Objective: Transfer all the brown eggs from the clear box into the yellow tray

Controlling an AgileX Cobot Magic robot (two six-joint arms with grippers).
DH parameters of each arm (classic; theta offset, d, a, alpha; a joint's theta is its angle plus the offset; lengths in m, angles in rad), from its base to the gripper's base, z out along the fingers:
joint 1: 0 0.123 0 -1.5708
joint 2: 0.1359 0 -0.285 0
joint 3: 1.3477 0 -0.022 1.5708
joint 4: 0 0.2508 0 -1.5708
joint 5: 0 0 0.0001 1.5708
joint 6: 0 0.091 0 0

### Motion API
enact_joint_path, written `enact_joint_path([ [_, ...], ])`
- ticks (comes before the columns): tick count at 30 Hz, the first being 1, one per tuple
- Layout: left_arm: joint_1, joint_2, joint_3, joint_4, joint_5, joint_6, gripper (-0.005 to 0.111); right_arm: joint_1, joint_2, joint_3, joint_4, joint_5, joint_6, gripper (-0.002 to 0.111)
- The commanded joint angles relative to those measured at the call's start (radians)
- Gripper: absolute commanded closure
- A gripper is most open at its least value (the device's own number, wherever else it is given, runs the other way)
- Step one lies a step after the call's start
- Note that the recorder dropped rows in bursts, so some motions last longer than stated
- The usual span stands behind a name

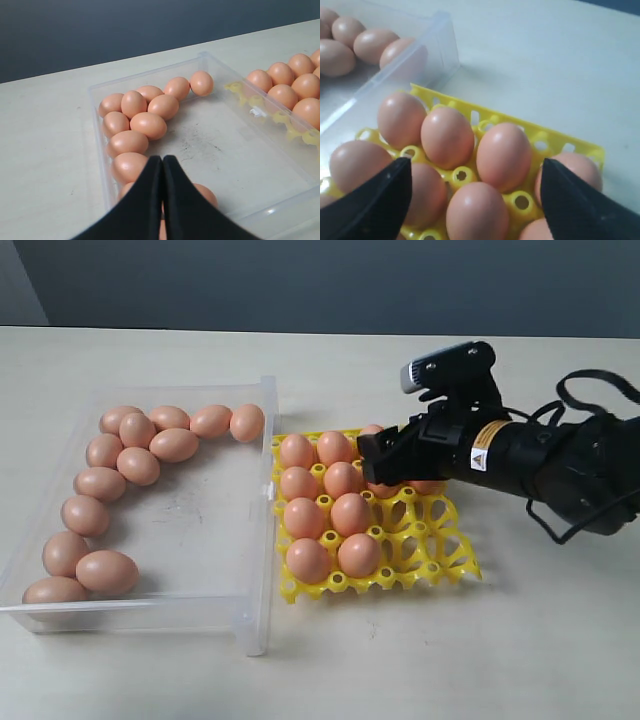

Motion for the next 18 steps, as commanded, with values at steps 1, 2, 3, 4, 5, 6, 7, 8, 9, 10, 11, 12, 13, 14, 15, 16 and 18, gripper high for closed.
enact_joint_path([
  [1,-0.001,-0.005,0.004,0.0,-0.01,-0.003,0.106,-0.005,-0.126,-0.002,0.006,0.076,-0.007,0.039],
  [2,-0.001,-0.005,0.004,0.0,-0.01,-0.003,0.106,-0.004,-0.153,-0.002,0.006,0.083,-0.007,0.039],
  [3,-0.001,-0.005,0.004,0.0,-0.01,-0.003,0.106,-0.004,-0.178,-0.002,0.006,0.092,-0.007,0.039],
  [4,-0.001,-0.005,0.004,0.0,-0.01,-0.003,0.106,-0.004,-0.2,-0.002,0.006,0.094,-0.007,0.039],
  [5,-0.001,-0.005,0.004,0.0,-0.01,-0.003,0.106,0.001,-0.22,-0.002,0.006,0.094,-0.007,0.039],
  [6,-0.001,-0.005,0.004,0.0,-0.01,-0.003,0.106,0.007,-0.238,-0.002,0.006,0.094,-0.007,0.039],
  [7,-0.001,-0.005,0.004,0.0,-0.01,-0.003,0.106,0.021,-0.252,-0.004,0.007,0.092,-0.004,0.039],
  [8,-0.001,-0.005,0.004,0.0,-0.01,-0.003,0.106,0.04,-0.262,-0.004,0.007,0.085,0.003,0.039],
  [9,-0.001,-0.005,0.004,0.0,-0.01,-0.003,0.106,0.057,-0.264,-0.006,0.007,0.073,0.012,0.039],
  [10,-0.001,-0.005,0.004,0.0,-0.01,-0.003,0.106,0.087,-0.264,-0.014,0.007,0.066,0.018,0.039],
  [11,-0.001,-0.005,0.004,0.0,-0.01,-0.003,0.106,0.116,-0.259,-0.031,0.007,0.08,0.019,0.039],
  [12,-0.001,-0.005,0.004,0.0,-0.01,-0.003,0.106,0.14,-0.248,-0.051,0.007,0.109,0.026,0.04],
  [13,-0.001,-0.005,0.004,0.0,-0.01,-0.003,0.106,0.17,-0.231,-0.083,0.007,0.145,0.036,0.041],
  [14,-0.001,-0.005,0.004,0.0,-0.01,-0.003,0.106,0.199,-0.209,-0.121,0.007,0.181,0.039,0.042],
  [15,-0.001,-0.005,0.004,0.0,-0.01,-0.003,0.106,0.222,-0.189,-0.155,0.007,0.211,0.043,0.042],
  [16,-0.001,-0.005,0.004,0.0,-0.01,-0.003,0.106,0.249,-0.162,-0.199,0.007,0.247,0.044,0.042],
  [18,-0.001,-0.005,0.004,0.0,-0.01,-0.003,0.106,0.295,-0.104,-0.288,0.007,0.301,0.044,0.042],
])
